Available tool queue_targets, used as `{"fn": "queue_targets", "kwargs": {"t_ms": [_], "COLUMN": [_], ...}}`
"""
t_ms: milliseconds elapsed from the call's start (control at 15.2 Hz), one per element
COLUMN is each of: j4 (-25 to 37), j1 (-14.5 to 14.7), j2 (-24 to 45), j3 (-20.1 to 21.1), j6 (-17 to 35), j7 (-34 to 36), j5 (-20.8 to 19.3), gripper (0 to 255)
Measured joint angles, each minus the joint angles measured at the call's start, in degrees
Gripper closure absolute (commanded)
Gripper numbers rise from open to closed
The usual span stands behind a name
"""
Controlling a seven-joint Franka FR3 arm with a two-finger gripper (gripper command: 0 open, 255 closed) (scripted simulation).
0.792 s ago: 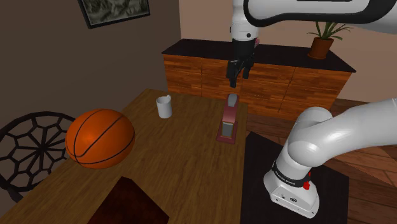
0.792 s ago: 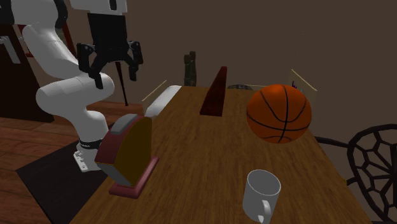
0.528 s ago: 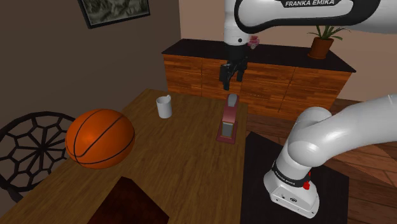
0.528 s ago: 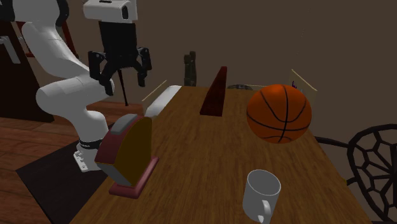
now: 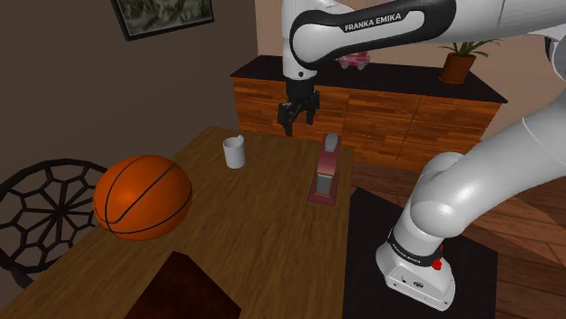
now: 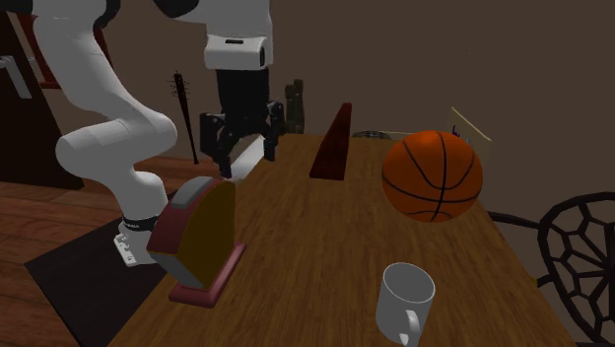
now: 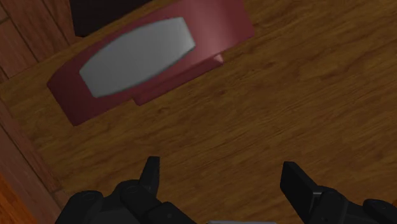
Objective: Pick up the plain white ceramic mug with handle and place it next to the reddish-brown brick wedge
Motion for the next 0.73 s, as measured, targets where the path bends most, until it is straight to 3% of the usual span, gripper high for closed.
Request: {"fn": "queue_targets", "kwargs": {"t_ms": [726], "j4": [12.7], "j1": [0.2], "j2": [22.7], "j3": [3.7], "j6": [12.0], "j7": [8.4], "j5": [-1.5], "gripper": [0]}}
